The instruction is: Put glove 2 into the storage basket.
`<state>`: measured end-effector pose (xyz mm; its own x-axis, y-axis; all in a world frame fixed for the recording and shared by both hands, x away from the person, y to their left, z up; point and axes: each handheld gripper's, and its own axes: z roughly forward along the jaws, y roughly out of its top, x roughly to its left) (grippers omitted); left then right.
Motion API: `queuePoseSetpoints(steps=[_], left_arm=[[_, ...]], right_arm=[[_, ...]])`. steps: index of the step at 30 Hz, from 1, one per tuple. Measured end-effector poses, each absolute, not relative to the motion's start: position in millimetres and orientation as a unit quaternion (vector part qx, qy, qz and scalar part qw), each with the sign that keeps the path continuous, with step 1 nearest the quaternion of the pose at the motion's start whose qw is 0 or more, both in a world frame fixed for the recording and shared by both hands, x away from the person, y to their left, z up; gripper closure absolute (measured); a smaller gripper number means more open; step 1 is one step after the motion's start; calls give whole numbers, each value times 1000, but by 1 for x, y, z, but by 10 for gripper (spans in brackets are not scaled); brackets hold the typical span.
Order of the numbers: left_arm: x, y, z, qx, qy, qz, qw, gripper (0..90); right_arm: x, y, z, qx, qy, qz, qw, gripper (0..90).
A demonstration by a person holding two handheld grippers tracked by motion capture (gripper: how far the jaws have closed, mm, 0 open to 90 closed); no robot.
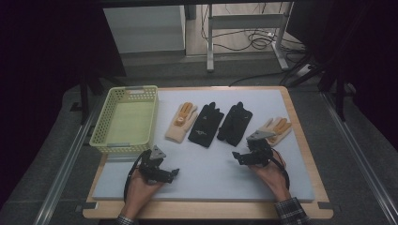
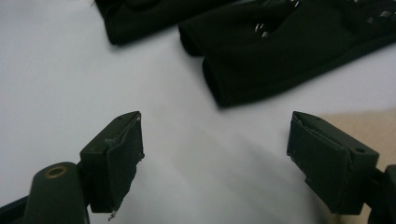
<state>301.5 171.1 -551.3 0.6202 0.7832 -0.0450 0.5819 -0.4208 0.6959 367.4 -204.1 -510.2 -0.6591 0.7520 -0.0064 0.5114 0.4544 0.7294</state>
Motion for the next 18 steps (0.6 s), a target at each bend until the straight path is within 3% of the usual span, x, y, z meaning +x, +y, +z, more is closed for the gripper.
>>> queuePoseSetpoints(steps=[12, 15, 18], left_arm=[[301, 171, -551, 830, 412, 145, 348, 28], [301, 171, -551, 830, 412, 145, 348, 28], [301, 171, -551, 830, 411, 145, 348, 28]], right_arm=[[412, -198, -497, 375, 836, 352, 193, 375], [430, -194, -497, 383, 834, 349, 189, 376], [447, -188, -498, 391, 831, 345, 193, 322]])
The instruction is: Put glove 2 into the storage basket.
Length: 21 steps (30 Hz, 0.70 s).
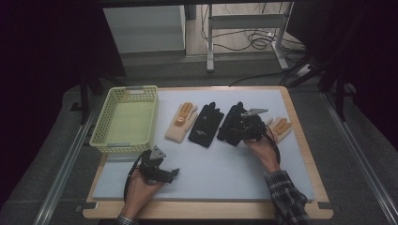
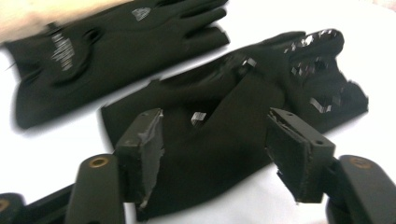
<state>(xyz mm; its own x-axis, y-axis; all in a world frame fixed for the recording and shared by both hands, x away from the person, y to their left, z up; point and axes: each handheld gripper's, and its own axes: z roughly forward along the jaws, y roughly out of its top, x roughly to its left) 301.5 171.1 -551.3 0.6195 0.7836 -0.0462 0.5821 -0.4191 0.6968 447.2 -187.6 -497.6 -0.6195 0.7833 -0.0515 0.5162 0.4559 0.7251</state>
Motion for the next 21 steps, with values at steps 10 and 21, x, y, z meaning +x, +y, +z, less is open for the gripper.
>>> queuePoseSetpoints(steps=[10, 21], left_arm=[[302, 171, -551, 830, 411, 145, 348, 28], [301, 171, -551, 830, 411, 145, 348, 28]], right_arm=[[499, -177, -519, 428, 835, 301, 171, 204], [493, -181, -517, 431, 828, 334, 133, 778]])
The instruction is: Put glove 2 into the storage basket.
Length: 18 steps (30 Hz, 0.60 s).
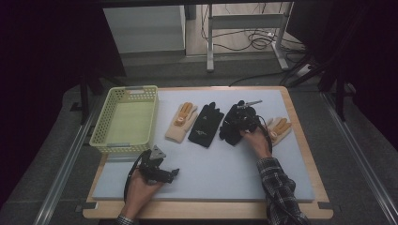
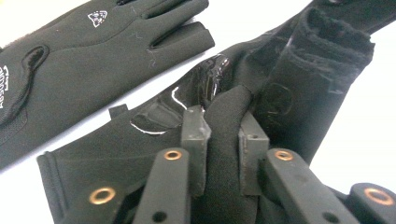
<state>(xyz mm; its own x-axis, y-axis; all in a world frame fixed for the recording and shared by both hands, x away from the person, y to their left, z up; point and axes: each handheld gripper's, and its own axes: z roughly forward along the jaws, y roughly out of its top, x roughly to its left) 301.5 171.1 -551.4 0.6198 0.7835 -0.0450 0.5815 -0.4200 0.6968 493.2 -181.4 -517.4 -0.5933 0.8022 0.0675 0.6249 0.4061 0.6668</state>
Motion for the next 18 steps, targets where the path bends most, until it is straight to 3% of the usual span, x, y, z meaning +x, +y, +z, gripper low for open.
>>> queuePoseSetpoints(steps=[10, 18], left_arm=[[302, 171, -551, 830, 412, 145, 348, 28], [301, 171, -551, 830, 411, 145, 347, 28]], right_arm=[[470, -184, -500, 410, 828, 353, 149, 784], [425, -181, -478, 364, 840, 384, 122, 781]])
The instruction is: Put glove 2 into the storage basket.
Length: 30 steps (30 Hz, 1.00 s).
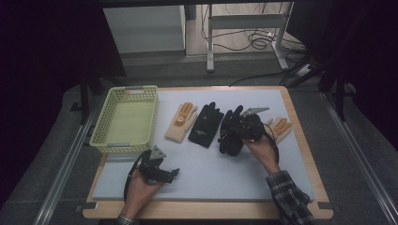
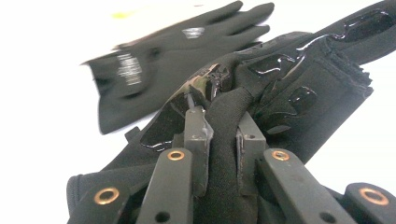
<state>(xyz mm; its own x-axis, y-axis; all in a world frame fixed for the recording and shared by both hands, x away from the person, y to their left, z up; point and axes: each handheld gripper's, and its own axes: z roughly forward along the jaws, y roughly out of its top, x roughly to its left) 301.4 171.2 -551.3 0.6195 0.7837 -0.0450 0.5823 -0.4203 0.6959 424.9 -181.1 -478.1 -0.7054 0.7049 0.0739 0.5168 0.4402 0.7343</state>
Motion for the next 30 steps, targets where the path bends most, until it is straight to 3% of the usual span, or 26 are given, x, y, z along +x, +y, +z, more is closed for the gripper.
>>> queuePoseSetpoints(steps=[9, 12, 15, 16, 19, 25, 30], left_arm=[[302, 171, -552, 829, 412, 146, 350, 28], [302, 171, -551, 830, 411, 145, 348, 28], [302, 171, -551, 830, 411, 146, 348, 28], [302, 171, -551, 830, 411, 145, 348, 28], [301, 171, -551, 829, 412, 145, 349, 28], [302, 171, -551, 830, 411, 145, 348, 28], [301, 171, -551, 829, 412, 145, 349, 28]], right_arm=[[337, -169, -481, 313, 858, 400, 75, 775], [321, -169, -490, 315, 856, 406, 54, 765], [315, -168, -500, 314, 860, 397, 62, 727], [314, -167, -505, 313, 862, 392, 67, 610], [319, -171, -503, 313, 858, 401, 70, 495], [337, -174, -491, 316, 852, 406, 93, 466], [375, -158, -485, 324, 850, 399, 115, 466]])
